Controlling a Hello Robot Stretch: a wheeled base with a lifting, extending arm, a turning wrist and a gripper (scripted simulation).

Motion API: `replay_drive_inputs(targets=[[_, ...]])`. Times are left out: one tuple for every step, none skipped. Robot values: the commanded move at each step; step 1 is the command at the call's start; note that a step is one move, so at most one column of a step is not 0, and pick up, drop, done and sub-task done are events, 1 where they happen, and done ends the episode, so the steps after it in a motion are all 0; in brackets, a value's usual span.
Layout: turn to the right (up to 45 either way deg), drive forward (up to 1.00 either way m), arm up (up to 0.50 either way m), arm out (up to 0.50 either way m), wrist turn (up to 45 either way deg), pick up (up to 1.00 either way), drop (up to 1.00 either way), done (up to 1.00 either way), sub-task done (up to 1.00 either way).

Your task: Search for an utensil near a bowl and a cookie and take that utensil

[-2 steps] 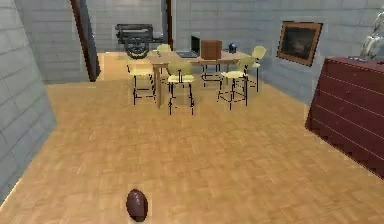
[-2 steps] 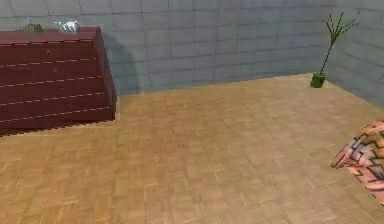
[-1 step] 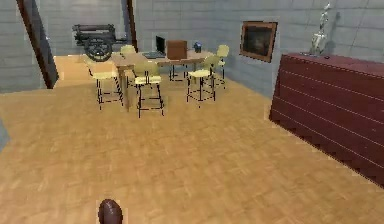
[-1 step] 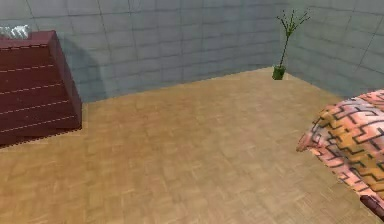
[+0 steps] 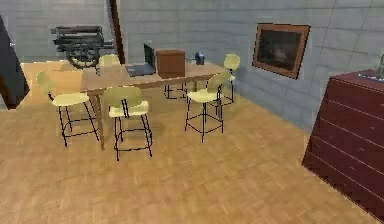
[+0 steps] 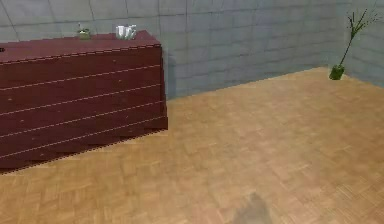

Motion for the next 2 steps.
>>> replay_drive_inputs(targets=[[-21.0,0.00,0.00,0.00,0.0,0.00,0.00,0.00,0.00],[0.0,0.50,0.00,0.00,0.0,0.00,0.00,0.00,0.00]])
